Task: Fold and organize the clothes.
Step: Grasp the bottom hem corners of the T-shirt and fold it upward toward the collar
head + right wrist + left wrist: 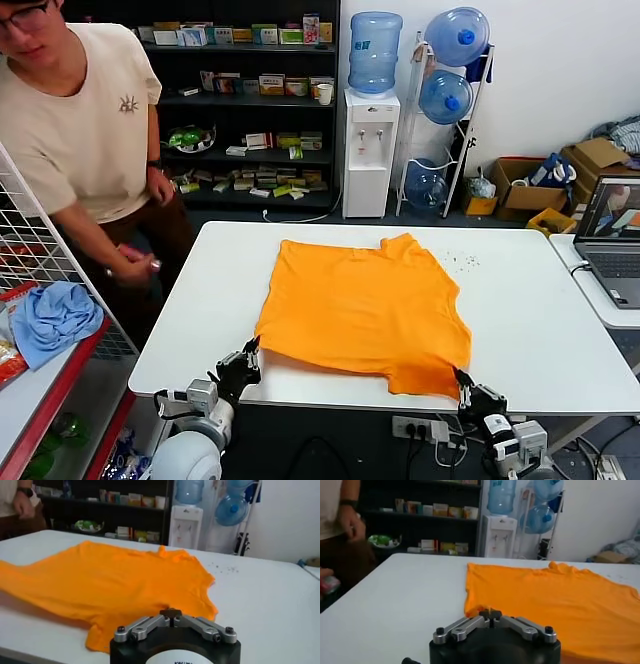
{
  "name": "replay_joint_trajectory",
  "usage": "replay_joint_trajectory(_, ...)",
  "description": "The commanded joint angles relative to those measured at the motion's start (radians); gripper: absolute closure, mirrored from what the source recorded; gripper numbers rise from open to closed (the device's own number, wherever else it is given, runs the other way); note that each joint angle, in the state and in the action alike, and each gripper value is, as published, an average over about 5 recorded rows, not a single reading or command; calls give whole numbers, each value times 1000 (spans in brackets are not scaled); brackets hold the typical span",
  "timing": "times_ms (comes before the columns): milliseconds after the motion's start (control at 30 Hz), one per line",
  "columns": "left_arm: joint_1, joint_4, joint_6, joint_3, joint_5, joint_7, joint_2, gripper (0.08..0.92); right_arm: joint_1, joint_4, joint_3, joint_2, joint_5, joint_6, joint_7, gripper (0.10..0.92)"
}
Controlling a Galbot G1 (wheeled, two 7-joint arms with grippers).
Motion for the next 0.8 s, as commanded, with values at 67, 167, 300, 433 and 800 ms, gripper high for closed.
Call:
replay_joint_trajectory(67, -143, 145, -26, 15, 41, 12, -67, 904, 244, -210, -33, -45, 52, 49, -1, 901)
replay_joint_trajectory(167, -209, 206, -27, 23, 43, 11, -82, 904, 320, -275, -58, -59, 79, 42, 3, 901)
replay_joint_trajectory(300, -281, 270, -26, 39, 43, 10, -97, 904, 412, -350, -101, -74, 95, 28, 5, 901)
replay_joint_trajectory(433, -338, 325, -26, 62, 47, 13, -113, 904, 509, -422, -165, -82, 104, 16, 6, 901)
replay_joint_trajectory(800, -385, 392, -9, 114, 69, 38, -114, 904, 610, -521, -258, -27, 108, -2, -5, 885)
